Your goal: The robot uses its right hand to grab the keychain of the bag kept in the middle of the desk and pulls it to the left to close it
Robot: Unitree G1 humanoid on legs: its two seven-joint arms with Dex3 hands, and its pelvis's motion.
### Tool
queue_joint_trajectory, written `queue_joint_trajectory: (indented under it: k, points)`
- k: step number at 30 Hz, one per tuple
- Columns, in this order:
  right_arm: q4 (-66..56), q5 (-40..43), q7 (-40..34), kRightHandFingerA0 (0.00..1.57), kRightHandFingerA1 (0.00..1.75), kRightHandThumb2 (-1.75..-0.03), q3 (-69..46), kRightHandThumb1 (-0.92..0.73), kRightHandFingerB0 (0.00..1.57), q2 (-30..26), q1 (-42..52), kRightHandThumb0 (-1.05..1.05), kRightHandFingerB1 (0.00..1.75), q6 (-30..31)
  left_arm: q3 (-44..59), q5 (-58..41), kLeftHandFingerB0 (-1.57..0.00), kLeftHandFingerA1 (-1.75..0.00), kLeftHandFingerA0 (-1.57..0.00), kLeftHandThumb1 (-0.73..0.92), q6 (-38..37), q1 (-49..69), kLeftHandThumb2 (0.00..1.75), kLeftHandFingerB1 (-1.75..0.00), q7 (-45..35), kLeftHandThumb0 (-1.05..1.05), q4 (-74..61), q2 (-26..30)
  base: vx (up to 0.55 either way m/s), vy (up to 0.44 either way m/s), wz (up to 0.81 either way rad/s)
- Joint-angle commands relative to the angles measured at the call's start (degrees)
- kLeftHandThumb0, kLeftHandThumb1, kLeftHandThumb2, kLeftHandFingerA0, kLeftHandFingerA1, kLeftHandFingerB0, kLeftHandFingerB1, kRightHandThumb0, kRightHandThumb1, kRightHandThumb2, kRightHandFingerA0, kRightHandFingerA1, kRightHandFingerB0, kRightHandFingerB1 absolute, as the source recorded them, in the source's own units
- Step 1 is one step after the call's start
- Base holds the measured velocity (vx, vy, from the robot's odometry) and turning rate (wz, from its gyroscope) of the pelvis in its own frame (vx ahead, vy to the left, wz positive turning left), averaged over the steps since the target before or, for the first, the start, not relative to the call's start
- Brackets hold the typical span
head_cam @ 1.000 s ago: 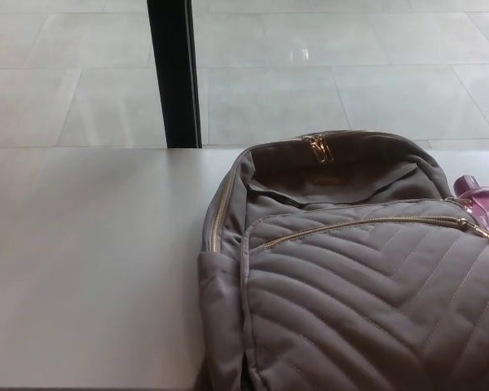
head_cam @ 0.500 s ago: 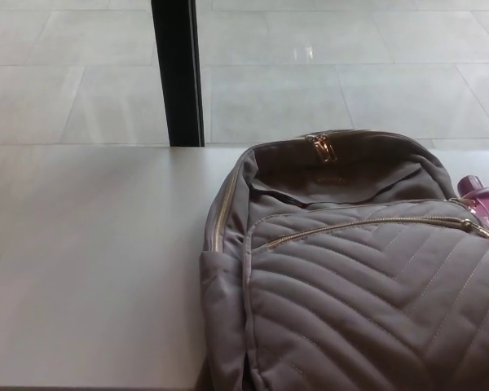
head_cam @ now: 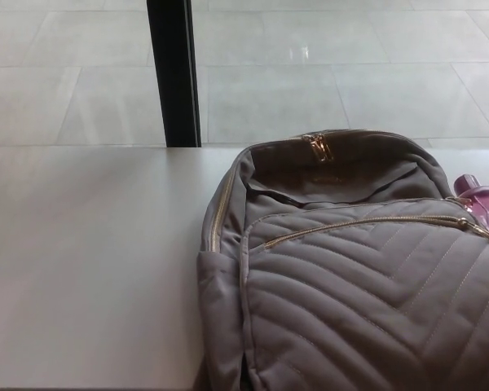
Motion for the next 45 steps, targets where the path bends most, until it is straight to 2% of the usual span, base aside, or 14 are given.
queue_joint_trajectory:
  k: [1, 10, 13, 23, 24, 26, 29, 30, 32, 33, 38, 41, 42, 45]
  points:
    - [-2.5, -1.4, 0.8, 0.41, 0.57, -0.62, 1.2, -0.7, 0.5, -0.1, -1.5, -0.65, 0.36, 0.6, -0.3, -0.7, -0.6, -1.24, -0.76, 0.4, -1.7, 0.1, 0.79, -1.12, -1.6, -0.89, 0.4, 1.7, 0.0, 0.0, 0.0]
    - [-6.3, -2.1, 1.2, 0.46, 0.64, -0.61, 2.6, -0.69, 0.45, -0.4, -4.2, -0.69, 0.34, 1.4, -0.3, -1.3, -0.7, -1.12, -0.84, 0.32, -0.7, 0.4, 1.03, -1.03, -1.2, -0.82, 0.4, 1.5, 0.0, 0.0, 0.0]
    - [-6.4, -2.0, 1.2, 0.45, 0.7, -0.94, 2.0, -0.57, 0.35, -0.3, -4.2, -0.73, 0.48, 1.4, -0.6, -1.0, -0.6, -1.24, -0.73, 0.42, -1.3, 0.4, 0.87, -1.11, -2.0, -0.82, 0.7, 2.0, 0.0, 0.0, 0.0]
    - [-4.6, -4.7, 1.9, 0.57, 0.7, -0.61, 2.0, -0.7, 0.31, -1.7, -2.8, -0.67, 0.3, -0.7, -0.4, -1.7, -0.63, -1.26, -0.76, 0.48, -2.8, 0.5, 0.84, -1.12, -4.7, -0.94, 1.0, 2.1, 0.0, 0.0, 0.0]
    - [-4.3, -6.0, 2.0, 0.57, 0.74, -0.92, 2.4, -0.6, 0.23, -2.4, -2.7, -0.74, 0.44, -1.1, -0.6, -1.4, -0.63, -1.27, -0.76, 0.49, -2.7, 0.2, 0.83, -1.13, -4.4, -0.93, 1.1, 2.1, 0.0, 0.0, 0.0]
    - [-4.0, -6.7, 2.2, 0.61, 0.76, -0.62, 2.9, -0.71, 0.3, -3.0, -2.5, -0.67, 0.3, -1.1, -1.3, -0.6, -0.68, -1.17, -0.82, 0.38, -3.7, 0.5, 1.04, -1.05, -4.4, -0.97, 0.9, 2.3, 0.0, 0.0, 0.0]
    - [-4.4, -10.6, 1.1, 0.7, 1.01, -0.62, 4.2, -0.7, 0.32, -4.5, -1.9, -0.64, 0.31, -0.2, -1.9, -0.5, -0.62, -1.26, -0.75, 0.52, -4.4, 1.1, 0.81, -1.11, -5.6, -0.98, 0.5, 2.6, 0.0, 0.0, 0.0]
    - [-4.5, -11.7, 0.6, 0.72, 1.17, -0.62, 4.7, -0.67, 0.35, -4.7, -1.7, -0.6, 0.33, 0.4, -2.4, 0.2, -0.69, -1.12, -0.8, 0.42, -4.7, 0.8, 1.07, -1.01, -4.8, -0.97, 1.3, 2.8, 0.0, 0.0, 0.0]
    - [-5.2, -13.1, 0.4, 0.73, 1.2, -0.62, 5.2, -0.71, 0.36, -5.4, -1.3, -0.59, 0.33, 2.2, -3.2, 0.8, -0.63, -1.23, -0.75, 0.52, -5.7, 0.9, 0.84, -1.08, -4.6, -0.92, 1.4, 3.1, 0.0, 0.0, 0.0]
    - [-5.0, -14.0, 0.5, 0.74, 1.24, -0.62, 5.7, -0.71, 0.37, -5.9, -1.0, -0.59, 0.33, 2.3, -3.5, 1.0, -0.71, -1.13, -0.87, 0.42, -5.5, 0.3, 1.13, -1.01, -4.2, -0.93, 2.1, 3.2, 0.0, 0.0, 0.0]
    - [-5.4, -17.5, -0.3, 0.71, 1.34, -0.62, 7.3, -0.72, 0.39, -6.8, -0.2, -0.62, 0.34, 3.5, -4.6, 1.2, -0.71, -1.12, -0.86, 0.42, -6.1, 0.4, 1.12, -1.01, -4.3, -0.96, 2.3, 3.4, 0.0, 0.0, 0.0]
    - [-6.4, -19.6, -0.7, 0.74, 1.17, -0.98, 8.4, -0.59, 0.3, -7.2, 0.3, -0.61, 0.49, 5.2, -5.7, 1.8, -0.71, -1.1, -0.82, 0.44, -6.5, 0.6, 1.13, -1.02, -3.7, -0.98, 2.6, 3.7, 0.0, 0.0, 0.0]
    - [-6.5, -19.9, -0.7, 0.63, 1.44, -0.65, 8.6, -0.72, 0.4, -7.3, 0.4, -0.57, 0.34, 5.4, -5.8, 1.8, -0.73, -1.3, -1.17, 0.36, -6.7, 0.7, 1.14, -1.02, -4.0, -0.94, 2.6, 3.8, 0.0, 0.0, 0.0]
    - [-6.6, -21.2, -0.7, 0.72, 1.18, -0.94, 9.5, -0.61, 0.34, -7.7, 0.3, -0.58, 0.5, 6.0, -6.0, 1.2, -0.72, -1.13, -0.84, 0.49, -6.6, 1.0, 1.13, -1.02, -4.6, -1.04, 2.7, 3.8, 0.0, 0.0, 0.0]
